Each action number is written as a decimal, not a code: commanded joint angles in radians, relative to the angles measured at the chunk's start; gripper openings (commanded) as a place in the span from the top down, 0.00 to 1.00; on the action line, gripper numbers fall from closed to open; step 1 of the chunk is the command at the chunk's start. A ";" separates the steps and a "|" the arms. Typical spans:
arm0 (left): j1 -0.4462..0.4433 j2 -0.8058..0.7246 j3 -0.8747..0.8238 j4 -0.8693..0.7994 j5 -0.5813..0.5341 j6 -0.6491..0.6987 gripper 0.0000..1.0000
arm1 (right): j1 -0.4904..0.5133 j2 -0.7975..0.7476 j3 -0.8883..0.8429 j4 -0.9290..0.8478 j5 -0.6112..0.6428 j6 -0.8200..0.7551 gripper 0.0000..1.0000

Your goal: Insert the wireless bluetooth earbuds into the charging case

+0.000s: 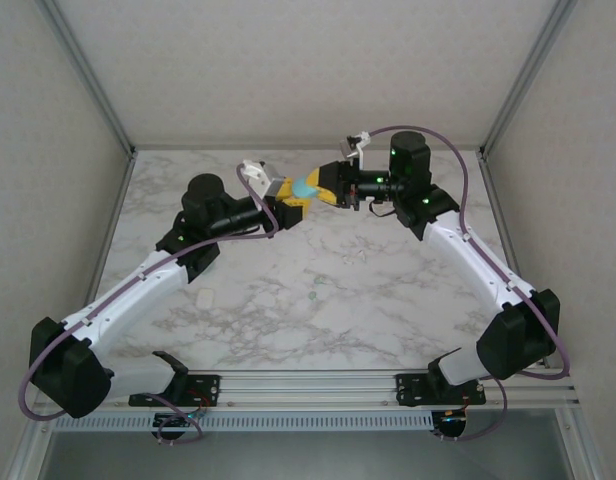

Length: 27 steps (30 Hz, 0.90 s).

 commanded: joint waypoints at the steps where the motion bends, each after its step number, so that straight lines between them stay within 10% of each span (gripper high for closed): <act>1: -0.006 0.000 0.033 -0.069 -0.032 0.029 0.39 | 0.005 -0.029 -0.040 0.044 0.107 -0.018 0.82; 7: -0.004 -0.056 -0.052 -0.084 -0.141 0.001 0.26 | -0.009 -0.026 -0.125 0.049 0.350 -0.067 0.82; 18: 0.036 -0.233 -0.186 -0.188 -0.581 -0.120 0.16 | -0.014 0.299 -0.143 0.099 0.440 -0.100 0.84; 27: 0.104 -0.211 -0.149 -0.420 -0.728 -0.231 0.14 | 0.003 0.552 -0.038 0.048 0.466 -0.174 0.85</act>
